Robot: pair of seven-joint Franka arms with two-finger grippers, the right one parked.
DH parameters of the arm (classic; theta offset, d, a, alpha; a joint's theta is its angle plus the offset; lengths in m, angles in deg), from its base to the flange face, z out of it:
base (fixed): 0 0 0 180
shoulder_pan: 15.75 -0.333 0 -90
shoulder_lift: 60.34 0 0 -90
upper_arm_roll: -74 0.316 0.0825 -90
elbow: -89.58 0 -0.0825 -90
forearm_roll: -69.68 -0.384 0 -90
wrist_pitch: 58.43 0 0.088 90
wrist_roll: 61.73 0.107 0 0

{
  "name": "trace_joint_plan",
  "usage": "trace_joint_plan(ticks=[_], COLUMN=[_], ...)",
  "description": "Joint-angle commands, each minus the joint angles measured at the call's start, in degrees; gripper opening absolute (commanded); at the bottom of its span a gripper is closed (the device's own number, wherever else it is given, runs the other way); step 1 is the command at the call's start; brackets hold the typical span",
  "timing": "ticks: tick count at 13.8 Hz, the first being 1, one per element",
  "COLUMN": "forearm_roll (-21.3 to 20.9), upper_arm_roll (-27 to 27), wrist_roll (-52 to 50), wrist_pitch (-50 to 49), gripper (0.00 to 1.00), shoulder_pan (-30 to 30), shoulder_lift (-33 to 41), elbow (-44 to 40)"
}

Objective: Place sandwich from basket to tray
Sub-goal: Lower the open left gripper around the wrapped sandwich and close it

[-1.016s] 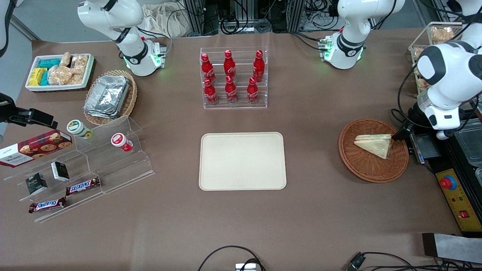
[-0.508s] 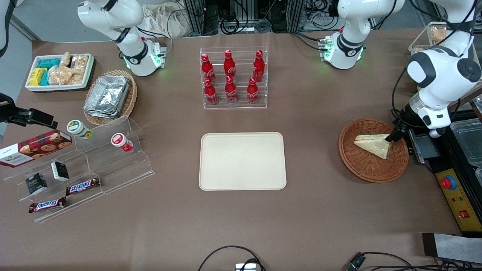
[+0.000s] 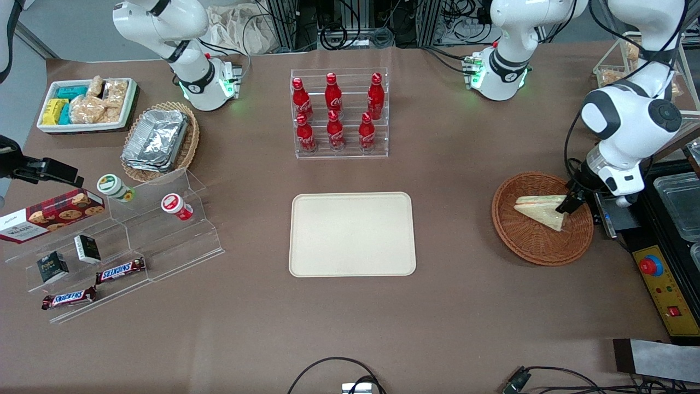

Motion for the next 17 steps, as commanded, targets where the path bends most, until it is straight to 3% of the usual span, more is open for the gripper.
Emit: trace_joint_plan(ticks=[1,11,13,16,17], forearm_roll=[0.7,2.3,2.3,2.3,2.3], upper_arm_roll=[-0.3,-0.6,-0.7,-0.7,-0.7], wrist_roll=[-0.6,-0.6,-0.6,-0.6,-0.6], wrist_pitch=[2.9,6.9,6.9,6.7,6.5], gripper=[1.0,1.0,0.85,0.39,0.28], shoulder_pan=[-0.1,0.6,0.6,1.3,1.4], shoulder_lift=[-1.1,-4.3,-4.4,-4.6,-4.5], elbow=[0.9,1.2,1.2,1.1,0.9])
